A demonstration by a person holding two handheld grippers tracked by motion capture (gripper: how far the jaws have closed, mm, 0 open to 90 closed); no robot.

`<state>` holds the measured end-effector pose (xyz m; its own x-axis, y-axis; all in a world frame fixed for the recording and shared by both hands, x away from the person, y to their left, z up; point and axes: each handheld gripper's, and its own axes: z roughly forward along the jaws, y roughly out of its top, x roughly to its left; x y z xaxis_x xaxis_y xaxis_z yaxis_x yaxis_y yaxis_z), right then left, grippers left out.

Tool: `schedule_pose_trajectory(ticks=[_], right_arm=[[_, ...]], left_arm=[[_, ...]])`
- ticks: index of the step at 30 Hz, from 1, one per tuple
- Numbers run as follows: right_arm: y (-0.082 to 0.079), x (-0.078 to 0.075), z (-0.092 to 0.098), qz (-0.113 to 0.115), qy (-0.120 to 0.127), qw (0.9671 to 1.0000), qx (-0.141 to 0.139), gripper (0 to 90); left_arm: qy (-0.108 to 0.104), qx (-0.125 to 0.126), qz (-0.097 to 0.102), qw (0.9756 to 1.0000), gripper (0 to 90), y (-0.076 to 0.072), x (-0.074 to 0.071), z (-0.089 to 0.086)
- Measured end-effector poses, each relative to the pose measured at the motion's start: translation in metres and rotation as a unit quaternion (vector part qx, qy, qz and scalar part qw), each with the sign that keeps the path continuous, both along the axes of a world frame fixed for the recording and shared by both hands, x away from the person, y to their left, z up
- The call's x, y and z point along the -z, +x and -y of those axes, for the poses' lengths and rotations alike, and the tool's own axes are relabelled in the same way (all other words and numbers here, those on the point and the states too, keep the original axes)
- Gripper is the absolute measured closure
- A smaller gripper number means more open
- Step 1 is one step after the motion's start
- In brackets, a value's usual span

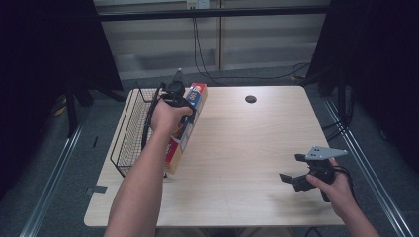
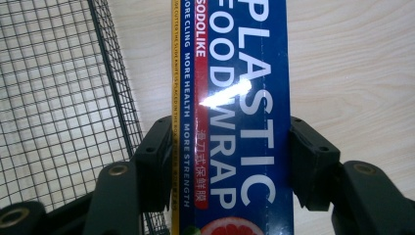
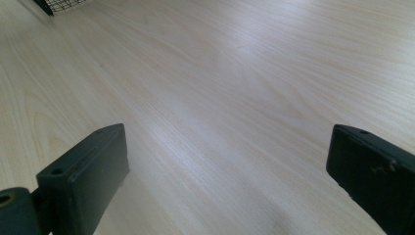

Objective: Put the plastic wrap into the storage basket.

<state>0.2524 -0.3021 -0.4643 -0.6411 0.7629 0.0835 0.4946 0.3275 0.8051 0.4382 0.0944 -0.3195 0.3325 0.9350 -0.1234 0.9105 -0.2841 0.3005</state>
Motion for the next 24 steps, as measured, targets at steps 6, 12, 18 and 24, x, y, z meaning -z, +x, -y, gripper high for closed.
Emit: schedule_pose_trajectory(ticks=[6,12,18,24], right_arm=[[0.000,0.001,-0.002,0.001,-0.004,1.0000,-0.001,1.9],[0.000,0.001,-0.002,-0.002,-0.002,1.0000,-0.004,1.9],[0.000,0.000,-0.002,-0.001,-0.002,1.0000,-0.004,2.0],[0.000,0.000,-0.002,-0.002,-0.003,1.0000,-0.004,2.0]], left_arm=[[0.001,-0.009,0.000,1.0000,43.4,-0.001,-0.003,-0.007],[0.000,-0.019,0.002,0.9998,43.3,-0.002,-0.006,-0.013],[0.005,-0.031,0.006,0.9995,43.3,-0.002,-0.009,-0.021],[0.012,-0.042,0.010,0.9990,43.3,-0.003,-0.011,-0.029]])
